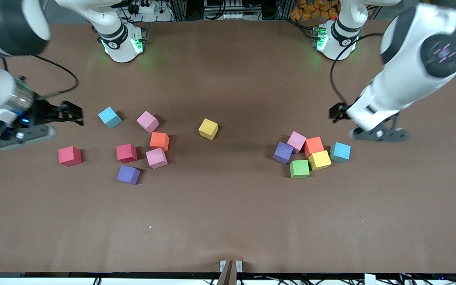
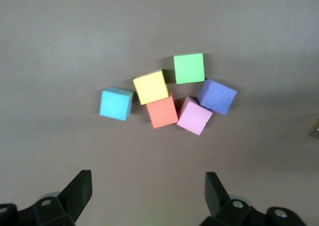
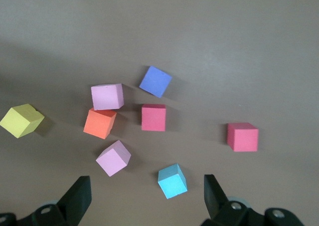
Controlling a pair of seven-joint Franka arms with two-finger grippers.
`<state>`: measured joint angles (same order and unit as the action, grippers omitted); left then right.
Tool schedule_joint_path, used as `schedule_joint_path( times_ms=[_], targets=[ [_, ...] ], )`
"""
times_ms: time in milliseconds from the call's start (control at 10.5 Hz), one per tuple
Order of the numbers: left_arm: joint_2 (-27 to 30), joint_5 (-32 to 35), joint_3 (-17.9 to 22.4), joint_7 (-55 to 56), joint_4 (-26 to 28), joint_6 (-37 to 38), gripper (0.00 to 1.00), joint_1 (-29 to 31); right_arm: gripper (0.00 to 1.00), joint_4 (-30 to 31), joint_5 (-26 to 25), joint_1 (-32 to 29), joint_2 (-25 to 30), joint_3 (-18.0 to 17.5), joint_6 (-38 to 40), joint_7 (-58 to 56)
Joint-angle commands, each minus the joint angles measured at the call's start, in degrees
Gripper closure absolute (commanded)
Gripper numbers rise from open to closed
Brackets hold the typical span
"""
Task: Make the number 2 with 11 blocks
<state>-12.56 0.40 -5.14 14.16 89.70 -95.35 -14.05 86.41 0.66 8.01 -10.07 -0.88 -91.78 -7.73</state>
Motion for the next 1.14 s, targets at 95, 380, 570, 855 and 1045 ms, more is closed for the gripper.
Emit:
schedule_joint_path(
  times_ms=[95, 380, 570, 855, 1045],
  targets=[
    [-5.27, 1.36, -0.58, 2.00, 2.67, -8.79, 0.00, -3.95, 0.00, -0.19, 0.31, 5.94, -3.19, 0.26, 0.11, 0.52],
    [-9.40, 1.53, -0.66, 3.68, 4.16, -13.44, 0.00, -6.69, 0.00, -0.10, 1.37, 16.48, -6.97, 0.26, -1.90, 11.47],
    [-10.81, 1.79, -0.66, 3.68, 7.75, -19.58, 0.00, -8.97, 0.00, 2.60, 2.15, 21.15, -8.82, 0.26, -6.63, 18.68],
    [-14.15, 2.84, -0.66, 3.59, 10.50, -25.59, 0.00, -11.35, 0.00, 11.13, 3.30, 24.68, -8.83, 0.26, -16.04, 26.07],
    [-15.99, 6.70, -0.84, 0.97, 10.06, -25.85, 0.00, -10.92, 0.00, 16.48, 3.47, 25.48, -8.92, 0.17, -22.62, 31.79]
  ],
)
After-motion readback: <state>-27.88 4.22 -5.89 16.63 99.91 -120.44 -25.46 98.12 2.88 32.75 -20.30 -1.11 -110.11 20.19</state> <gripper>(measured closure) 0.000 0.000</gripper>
